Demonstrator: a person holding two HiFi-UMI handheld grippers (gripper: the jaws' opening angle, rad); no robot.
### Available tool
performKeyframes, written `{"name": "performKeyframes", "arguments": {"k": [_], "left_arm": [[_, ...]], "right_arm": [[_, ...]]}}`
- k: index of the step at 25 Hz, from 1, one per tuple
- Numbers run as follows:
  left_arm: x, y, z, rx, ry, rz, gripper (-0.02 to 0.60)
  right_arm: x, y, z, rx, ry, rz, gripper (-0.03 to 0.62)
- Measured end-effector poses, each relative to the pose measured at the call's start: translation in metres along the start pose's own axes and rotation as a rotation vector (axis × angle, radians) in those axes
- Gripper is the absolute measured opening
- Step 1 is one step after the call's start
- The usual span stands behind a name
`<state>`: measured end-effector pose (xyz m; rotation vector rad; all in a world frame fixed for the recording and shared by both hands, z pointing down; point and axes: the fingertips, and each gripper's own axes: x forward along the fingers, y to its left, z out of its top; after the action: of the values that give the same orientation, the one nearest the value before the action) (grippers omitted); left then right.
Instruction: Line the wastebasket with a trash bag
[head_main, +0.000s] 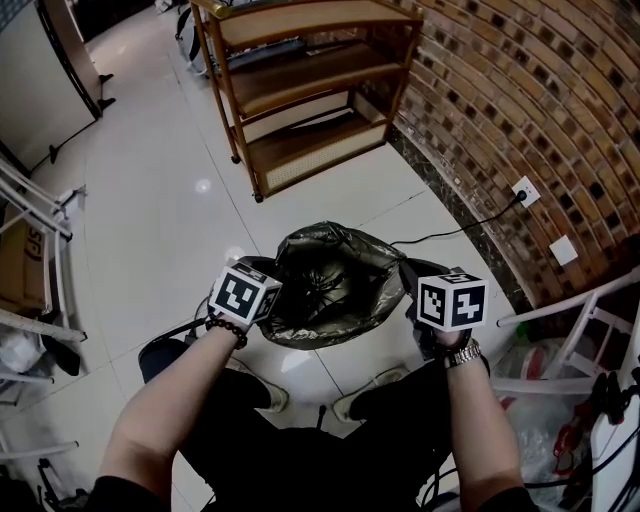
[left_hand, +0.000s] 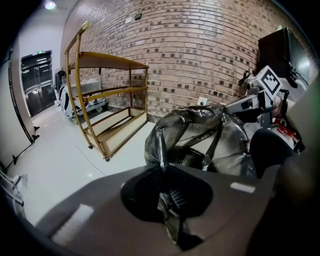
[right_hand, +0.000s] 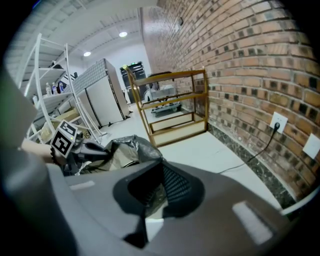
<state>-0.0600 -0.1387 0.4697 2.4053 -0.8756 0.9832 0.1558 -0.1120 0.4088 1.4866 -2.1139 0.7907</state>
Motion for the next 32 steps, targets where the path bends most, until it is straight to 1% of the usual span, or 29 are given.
{"name": "performKeyframes", "arguments": {"k": [4, 8, 11, 14, 20, 27, 32], "left_arm": [[0.010, 0.005, 0.002, 0.008, 0.012, -0.003, 0.003], [0.019, 0.019, -0.003, 0.013, 0.041, 0.029, 0.003], [0.024, 0.025, -0.007, 0.012, 0.053, 0.031, 0.003], [0.029, 0.036, -0.015, 0.019, 0.080, 0.062, 0.003], [0.047, 0.041, -0.026, 0.015, 0.109, 0.055, 0.003], [0.063, 0.052, -0.043, 0.016, 0.146, 0.071, 0.005], [0.074, 0.057, -0.052, 0.008, 0.162, 0.059, 0.023]], "right_arm": [[0.011, -0.006, -0.004, 0.009, 0.019, 0.001, 0.003], [0.027, -0.011, -0.011, 0.018, 0.042, 0.004, 0.003], [0.039, -0.014, -0.017, 0.028, 0.056, 0.002, 0.003], [0.049, -0.017, -0.021, 0.035, 0.065, 0.002, 0.003], [0.067, -0.027, -0.030, 0.041, 0.086, -0.006, 0.003], [0.090, -0.035, -0.048, 0.047, 0.122, -0.015, 0.003], [0.105, -0.039, -0.058, 0.050, 0.137, -0.016, 0.005]]}}
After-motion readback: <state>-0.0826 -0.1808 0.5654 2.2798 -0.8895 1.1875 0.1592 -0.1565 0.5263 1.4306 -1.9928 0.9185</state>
